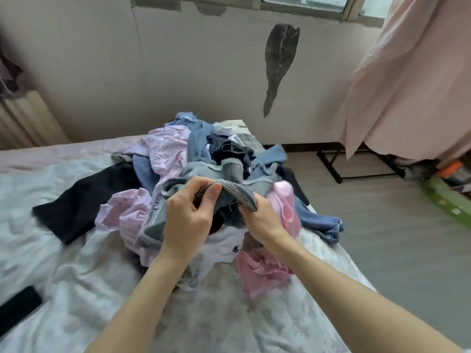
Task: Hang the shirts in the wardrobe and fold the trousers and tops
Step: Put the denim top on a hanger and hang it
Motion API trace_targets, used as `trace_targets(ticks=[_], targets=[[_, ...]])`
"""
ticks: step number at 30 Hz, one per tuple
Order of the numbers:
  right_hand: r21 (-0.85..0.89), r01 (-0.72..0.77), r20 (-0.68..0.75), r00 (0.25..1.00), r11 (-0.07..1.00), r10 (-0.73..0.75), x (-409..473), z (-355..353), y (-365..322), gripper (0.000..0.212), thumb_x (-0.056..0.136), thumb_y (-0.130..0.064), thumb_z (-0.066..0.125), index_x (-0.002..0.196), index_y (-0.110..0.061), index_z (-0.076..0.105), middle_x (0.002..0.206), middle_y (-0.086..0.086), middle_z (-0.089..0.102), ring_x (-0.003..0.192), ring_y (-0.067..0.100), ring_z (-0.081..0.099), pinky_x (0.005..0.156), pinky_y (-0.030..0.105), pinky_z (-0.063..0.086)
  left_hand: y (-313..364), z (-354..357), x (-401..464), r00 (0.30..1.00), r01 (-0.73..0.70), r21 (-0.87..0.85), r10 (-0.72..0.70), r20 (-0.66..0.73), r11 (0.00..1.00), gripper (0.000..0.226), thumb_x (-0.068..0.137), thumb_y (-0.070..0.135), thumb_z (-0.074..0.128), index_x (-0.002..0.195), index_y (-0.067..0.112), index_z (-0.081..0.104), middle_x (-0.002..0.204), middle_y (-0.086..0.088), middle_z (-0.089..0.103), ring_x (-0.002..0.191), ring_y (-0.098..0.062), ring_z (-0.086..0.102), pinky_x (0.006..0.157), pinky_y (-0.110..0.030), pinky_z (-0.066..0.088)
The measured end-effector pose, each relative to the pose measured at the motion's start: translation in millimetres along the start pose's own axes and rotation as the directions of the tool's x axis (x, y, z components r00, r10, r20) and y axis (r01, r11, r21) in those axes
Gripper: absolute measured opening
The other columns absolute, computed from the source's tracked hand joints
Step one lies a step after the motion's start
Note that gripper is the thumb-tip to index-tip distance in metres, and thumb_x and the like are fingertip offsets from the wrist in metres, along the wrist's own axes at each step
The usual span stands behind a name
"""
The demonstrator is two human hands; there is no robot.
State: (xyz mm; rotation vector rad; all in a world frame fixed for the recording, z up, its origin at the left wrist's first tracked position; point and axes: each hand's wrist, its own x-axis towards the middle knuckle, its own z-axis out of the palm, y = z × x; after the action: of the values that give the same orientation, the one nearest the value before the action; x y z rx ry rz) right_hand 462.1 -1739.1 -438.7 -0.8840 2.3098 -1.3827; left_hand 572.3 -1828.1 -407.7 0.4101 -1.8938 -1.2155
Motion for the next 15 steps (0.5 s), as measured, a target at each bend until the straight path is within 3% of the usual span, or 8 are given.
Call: trace_targets(ticks=[2, 4, 6, 7, 9, 11, 13, 15], targets=[[0.069, -0.022, -0.019, 1.0, 0.997, 0.024, -23.4, -16.1, -24.5, 0.031, 0.086, -0.001, 0.05, 0.066, -0.024, 0.053, 0.051, -0.016, 0.054, 0.052, -0.001, 0.049, 0.051, 0.007, 0.037, 17.3, -5.4, -3.8, 0.998, -0.014, 0.017, 0.015, -0.056, 1.0, 0.012, 0.088, 0.036, 0.055, 0.088, 0.024, 0.057, 0.079, 0.005, 0.061, 0.073, -0.007, 0.056, 0.069, -0.023, 0.044], [0.225, -0.062, 0.007, 0.998, 0.972, 0.062, -42.1, -39.3, -51.0, 0.027, 0.087, -0.001, 0.048, 0.07, -0.019, 0.058, 0.068, -0.001, 0.062, 0.068, 0.013, 0.057, 0.067, 0.021, 0.046, 35.4, -10.9, -15.9, 1.0, 0.006, -0.021, -0.007, -0.014, 1.0, 0.025, 0.084, 0.046, 0.054, 0.103, 0.031, 0.052, 0.102, -0.001, 0.06, 0.094, -0.009, 0.057, 0.084, -0.021, 0.043], [0.423, -0.09, 0.049, 0.996, 0.902, 0.076, -60.9, -64.1, -79.9, 0.028, 0.088, 0.002, 0.044, 0.08, -0.016, 0.064, 0.082, 0.008, 0.066, 0.085, 0.024, 0.062, 0.08, 0.036, 0.051, 54.4, -14.6, -38.1, 0.991, 0.048, -0.039, -0.043, 0.124, 0.998, 0.052, 0.075, 0.058, 0.056, 0.121, 0.038, 0.04, 0.124, 0.0, 0.052, 0.115, -0.012, 0.05, 0.097, -0.028, 0.04], [0.505, -0.089, 0.074, 0.995, 0.859, 0.059, -73.2, -76.0, -94.1, 0.031, 0.089, 0.005, 0.042, 0.082, -0.015, 0.064, 0.079, 0.004, 0.069, 0.083, 0.021, 0.064, 0.077, 0.033, 0.054, 66.8, -16.3, -51.3, 0.979, 0.055, -0.021, -0.05, 0.199, 0.998, 0.065, 0.07, 0.064, 0.058, 0.126, 0.039, 0.036, 0.13, 0.001, 0.048, 0.121, -0.016, 0.047, 0.101, -0.035, 0.039], [0.583, -0.082, 0.122, 0.992, 0.808, 0.012, -97.2, -98.3, -120.1, 0.03, 0.089, 0.008, 0.041, 0.083, -0.012, 0.062, 0.07, -0.002, 0.07, 0.071, 0.011, 0.066, 0.066, 0.022, 0.055, 93.9, -19.7, -70.8, 0.969, 0.014, -0.001, -0.013, 0.246, 1.0, 0.073, 0.066, 0.067, 0.061, 0.127, 0.034, 0.037, 0.125, 0.001, 0.052, 0.117, -0.021, 0.051, 0.099, -0.039, 0.042], [0.593, -0.044, 0.118, 0.992, 0.804, -0.033, -115.6, -114.1, -143.4, 0.024, 0.089, 0.009, 0.045, 0.086, -0.009, 0.061, 0.07, -0.001, 0.069, 0.068, 0.01, 0.065, 0.065, 0.021, 0.055, 118.1, -24.3, -73.9, 0.988, -0.051, 0.083, 0.038, 0.149, 0.995, 0.056, 0.07, 0.058, 0.058, 0.118, 0.029, 0.049, 0.1, 0.007, 0.06, 0.094, -0.016, 0.059, 0.082, -0.026, 0.047], [0.605, 0.029, 0.033, 0.998, 0.795, -0.061, -131.4, -129.7, -161.2, 0.018, 0.088, 0.007, 0.05, 0.086, -0.009, 0.058, 0.073, 0.002, 0.066, 0.069, 0.012, 0.061, 0.065, 0.023, 0.052, 147.5, -29.9, -67.4, 0.994, -0.079, 0.166, 0.065, 0.088, 0.983, 0.042, 0.077, 0.05, 0.054, 0.109, 0.022, 0.052, 0.082, 0.013, 0.056, 0.08, -0.017, 0.059, 0.069, -0.028, 0.045], [0.614, 0.066, -0.034, 0.998, 0.787, -0.058, -159.1, -144.4, -168.9, 0.013, 0.088, 0.002, 0.054, 0.089, -0.011, 0.056, 0.078, 0.004, 0.063, 0.073, 0.015, 0.058, 0.068, 0.026, 0.05, 179.8, -32.7, -70.0, 0.998, -0.027, 0.062, 0.023, 0.058, 0.998, 0.02, 0.085, 0.03, 0.058, 0.099, 0.017, 0.055, 0.076, 0.012, 0.056, 0.075, -0.01, 0.059, 0.069, -0.026, 0.044]])
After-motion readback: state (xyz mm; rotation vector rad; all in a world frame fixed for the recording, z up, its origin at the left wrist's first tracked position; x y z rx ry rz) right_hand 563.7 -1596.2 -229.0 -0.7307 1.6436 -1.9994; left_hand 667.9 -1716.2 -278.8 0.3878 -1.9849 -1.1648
